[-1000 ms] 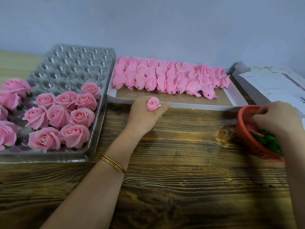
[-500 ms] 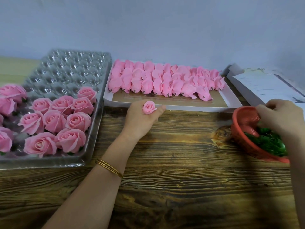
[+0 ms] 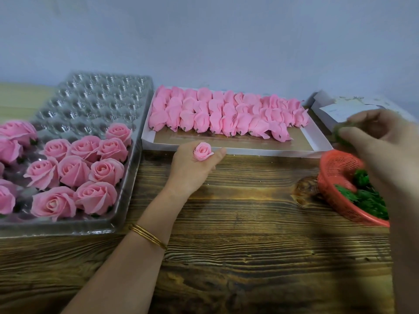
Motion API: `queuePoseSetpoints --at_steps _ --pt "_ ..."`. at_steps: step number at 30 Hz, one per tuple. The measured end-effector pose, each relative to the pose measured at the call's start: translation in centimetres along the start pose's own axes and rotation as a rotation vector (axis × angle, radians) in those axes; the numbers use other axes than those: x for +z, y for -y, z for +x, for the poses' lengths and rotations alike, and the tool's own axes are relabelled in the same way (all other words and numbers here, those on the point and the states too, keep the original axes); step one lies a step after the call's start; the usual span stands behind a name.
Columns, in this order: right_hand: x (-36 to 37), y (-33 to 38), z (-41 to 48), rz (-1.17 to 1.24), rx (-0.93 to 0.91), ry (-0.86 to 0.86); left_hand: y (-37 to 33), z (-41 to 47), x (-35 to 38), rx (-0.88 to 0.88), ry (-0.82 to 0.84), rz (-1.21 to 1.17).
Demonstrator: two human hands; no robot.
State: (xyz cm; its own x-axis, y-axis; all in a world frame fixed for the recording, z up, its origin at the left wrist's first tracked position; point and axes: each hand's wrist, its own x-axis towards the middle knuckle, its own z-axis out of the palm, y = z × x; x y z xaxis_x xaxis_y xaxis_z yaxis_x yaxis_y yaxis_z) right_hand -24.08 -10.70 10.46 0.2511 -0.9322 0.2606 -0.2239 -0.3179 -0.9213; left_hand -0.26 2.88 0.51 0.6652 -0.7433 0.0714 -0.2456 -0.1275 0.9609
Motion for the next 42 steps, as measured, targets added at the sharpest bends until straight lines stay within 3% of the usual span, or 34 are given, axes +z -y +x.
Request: queuePoseSetpoints --at_steps 3,16,26,36,42 --pt "3.4 0.8 -1.6 0.138 -0.009 0.183 0.0 0.0 -0.1 0.007 0.001 0.008" --pt "14.5 -1.6 -4.8 -0.216 -0.024 0.532 -0.1 -0.1 -0.4 0.05 -0.071 -0.224" --pt "16.5 -3.1 -5.3 -0.297 -0.038 0.594 -0.1 0.2 -0.7 0.004 -0.098 -0.353" --pt "17.1 -3.6 -6.7 -0.176 -0.082 0.475 -0.4 0.2 -0.2 -0.119 0.007 -0.48" --pt "16.6 -4.2 -6.7 -0.23 -0.1 0.458 -0.9 0.3 -0.6 -0.133 0.039 -0.559"
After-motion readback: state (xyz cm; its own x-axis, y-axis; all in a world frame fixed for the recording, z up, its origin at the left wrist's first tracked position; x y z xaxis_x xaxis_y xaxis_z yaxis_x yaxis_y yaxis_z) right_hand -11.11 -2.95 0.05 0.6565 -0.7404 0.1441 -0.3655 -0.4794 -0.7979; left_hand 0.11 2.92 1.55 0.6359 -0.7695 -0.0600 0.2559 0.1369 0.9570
